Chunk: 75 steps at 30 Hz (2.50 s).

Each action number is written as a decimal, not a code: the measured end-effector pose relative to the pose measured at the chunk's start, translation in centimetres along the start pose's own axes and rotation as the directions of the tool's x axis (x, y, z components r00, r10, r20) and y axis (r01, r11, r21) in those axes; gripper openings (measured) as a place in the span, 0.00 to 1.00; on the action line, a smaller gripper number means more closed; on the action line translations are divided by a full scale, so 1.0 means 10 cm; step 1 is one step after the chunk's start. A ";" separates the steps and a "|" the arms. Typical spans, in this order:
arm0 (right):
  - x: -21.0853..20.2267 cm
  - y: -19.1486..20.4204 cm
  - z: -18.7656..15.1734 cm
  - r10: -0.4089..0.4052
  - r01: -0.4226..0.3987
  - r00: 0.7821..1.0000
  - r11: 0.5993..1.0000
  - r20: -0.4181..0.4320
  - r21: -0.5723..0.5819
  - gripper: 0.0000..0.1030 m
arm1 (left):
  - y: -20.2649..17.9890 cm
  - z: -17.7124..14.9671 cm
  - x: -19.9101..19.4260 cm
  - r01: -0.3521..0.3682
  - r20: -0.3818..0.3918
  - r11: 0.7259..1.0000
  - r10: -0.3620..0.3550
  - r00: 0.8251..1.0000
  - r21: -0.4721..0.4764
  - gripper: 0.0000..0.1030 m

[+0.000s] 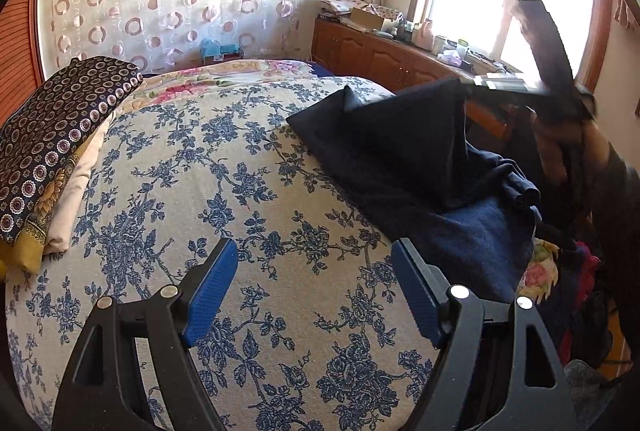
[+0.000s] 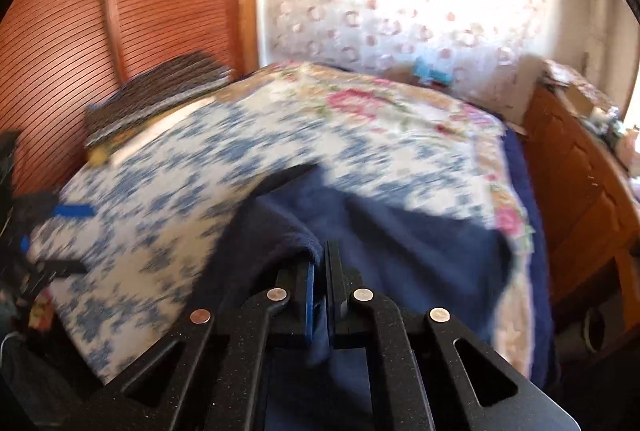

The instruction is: Fold small clothes

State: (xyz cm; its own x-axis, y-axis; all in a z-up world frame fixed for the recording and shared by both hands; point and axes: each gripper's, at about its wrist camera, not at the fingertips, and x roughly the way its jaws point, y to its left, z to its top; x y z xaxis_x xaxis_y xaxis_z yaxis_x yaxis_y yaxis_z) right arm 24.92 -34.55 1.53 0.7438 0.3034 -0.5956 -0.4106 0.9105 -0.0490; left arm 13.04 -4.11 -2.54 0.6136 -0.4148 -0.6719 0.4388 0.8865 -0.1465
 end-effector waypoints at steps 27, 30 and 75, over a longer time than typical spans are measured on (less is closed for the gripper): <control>0.30 -0.90 -0.04 -0.191 0.212 0.977 0.931 -0.096 0.299 0.48 | -0.25 -0.11 0.26 0.043 -0.062 0.999 -0.041 0.997 0.033 0.77; 0.41 -0.76 -0.11 -0.055 0.088 0.992 0.947 -0.112 0.310 0.48 | -0.27 -0.11 0.28 0.045 -0.065 0.998 -0.043 0.997 0.034 0.77; -0.04 0.45 -1.11 -0.148 0.172 0.976 0.974 -0.160 0.148 0.51 | -0.65 -0.17 0.43 0.114 -0.110 0.990 -0.105 0.988 0.082 0.77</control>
State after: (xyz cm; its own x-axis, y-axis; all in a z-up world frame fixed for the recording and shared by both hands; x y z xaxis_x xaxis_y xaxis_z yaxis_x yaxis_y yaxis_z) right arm 16.89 -33.66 -7.31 0.7024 0.1169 -0.7021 -0.1943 0.9805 -0.0312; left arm 11.68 -11.28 -5.73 0.4882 -0.4802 -0.7288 0.5579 0.8138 -0.1625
